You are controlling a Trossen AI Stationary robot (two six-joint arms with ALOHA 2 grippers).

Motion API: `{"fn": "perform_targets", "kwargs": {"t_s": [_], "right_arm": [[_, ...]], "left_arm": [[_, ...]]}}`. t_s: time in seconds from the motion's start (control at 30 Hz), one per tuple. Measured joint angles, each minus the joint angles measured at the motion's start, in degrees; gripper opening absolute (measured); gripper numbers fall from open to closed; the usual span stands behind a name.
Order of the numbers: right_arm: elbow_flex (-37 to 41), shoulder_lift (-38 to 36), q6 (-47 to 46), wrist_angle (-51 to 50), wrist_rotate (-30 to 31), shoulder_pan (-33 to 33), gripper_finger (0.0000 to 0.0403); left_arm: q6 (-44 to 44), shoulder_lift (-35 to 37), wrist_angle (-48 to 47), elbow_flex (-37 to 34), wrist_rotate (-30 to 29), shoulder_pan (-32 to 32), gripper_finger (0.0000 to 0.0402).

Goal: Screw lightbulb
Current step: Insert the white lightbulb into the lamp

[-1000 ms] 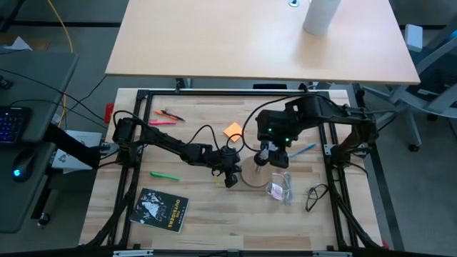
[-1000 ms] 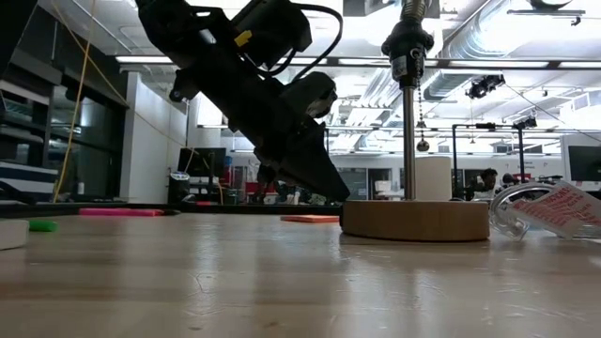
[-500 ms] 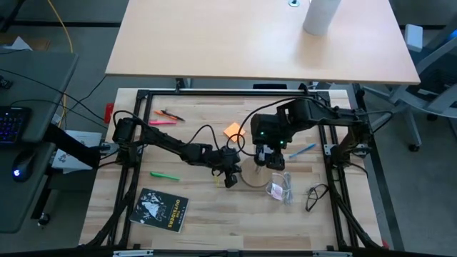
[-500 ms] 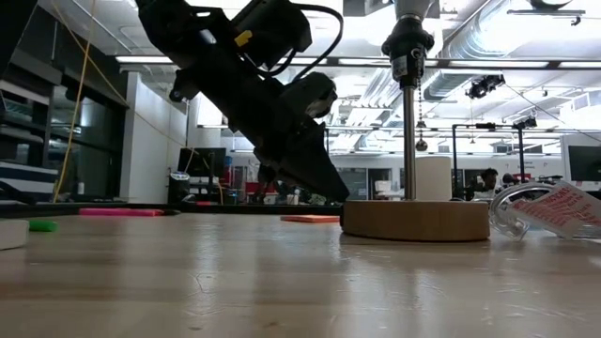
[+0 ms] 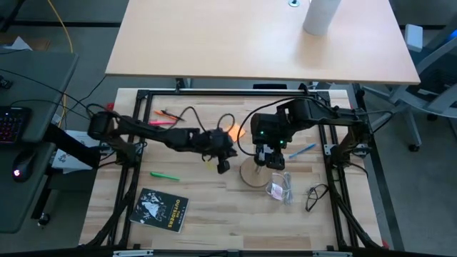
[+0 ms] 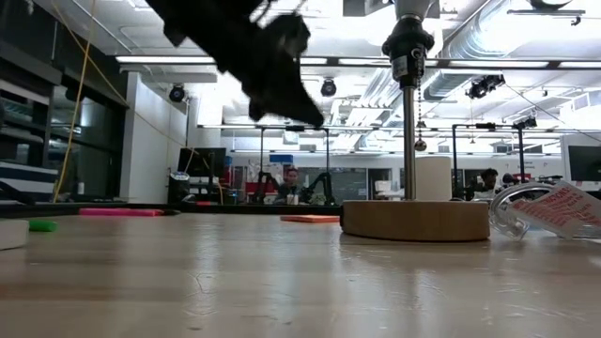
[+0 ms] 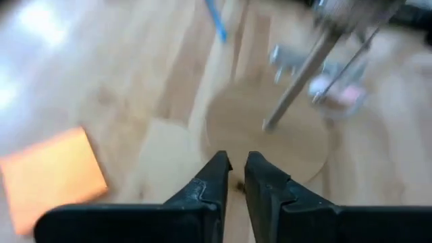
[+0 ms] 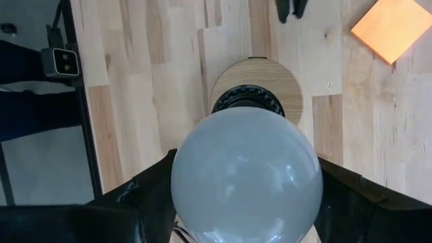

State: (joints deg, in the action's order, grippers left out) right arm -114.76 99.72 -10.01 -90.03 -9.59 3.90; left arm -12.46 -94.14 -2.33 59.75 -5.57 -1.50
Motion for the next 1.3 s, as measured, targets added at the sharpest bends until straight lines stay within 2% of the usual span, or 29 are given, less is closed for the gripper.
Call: {"fn": "perform_targets", "kwargs": {"t_s": [0.33, 0.57, 0.83, 1.3], "right_arm": [[0.00, 0.00, -0.01, 0.00, -0.02, 0.00, 0.0264], [0.00, 0.00, -0.01, 0.06, -0.06, -0.07, 0.0264], [0.00, 0.00, -0.38, 0.08, -0.06, -0.13, 0.0264], [0.03, 0.04, -0.43, 0.10, 0.95, -0.11, 0.0330]], "left_arm": [[0.74, 7.84, 4.18, 0.02, -1.47, -0.33, 0.0056], [3.43, 7.89, 16.26, 0.04, 1.72, -2.57, 0.0056], [4.15, 7.79, 18.47, 0.07, 1.85, -3.61, 0.0056], [4.17, 7.78, 18.49, 0.07, 1.67, -3.58, 0.0056]]}}
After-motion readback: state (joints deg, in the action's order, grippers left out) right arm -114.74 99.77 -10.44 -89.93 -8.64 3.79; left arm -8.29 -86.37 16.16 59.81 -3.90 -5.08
